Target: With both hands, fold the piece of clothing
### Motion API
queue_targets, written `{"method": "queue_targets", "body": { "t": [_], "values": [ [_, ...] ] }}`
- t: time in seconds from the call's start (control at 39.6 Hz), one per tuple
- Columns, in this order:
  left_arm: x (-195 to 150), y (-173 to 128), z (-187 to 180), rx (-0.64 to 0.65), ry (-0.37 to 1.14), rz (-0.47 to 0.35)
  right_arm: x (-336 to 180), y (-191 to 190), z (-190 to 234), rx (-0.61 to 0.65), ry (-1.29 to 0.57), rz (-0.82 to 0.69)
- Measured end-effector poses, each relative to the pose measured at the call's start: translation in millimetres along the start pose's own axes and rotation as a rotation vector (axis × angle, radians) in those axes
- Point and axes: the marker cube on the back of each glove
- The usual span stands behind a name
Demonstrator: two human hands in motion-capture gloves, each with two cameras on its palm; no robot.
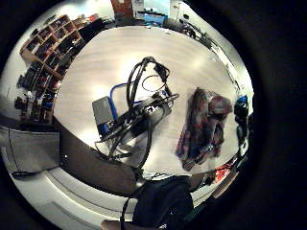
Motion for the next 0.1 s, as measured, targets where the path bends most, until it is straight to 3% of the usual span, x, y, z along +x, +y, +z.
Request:
{"method": "queue_targets", "body": {
  "t": [0.1],
  "values": [
    [0,2,-2,-0.008,-0.015,0.000,18,-6,-6,0.014,-0.007,0.037]
  ]
}}
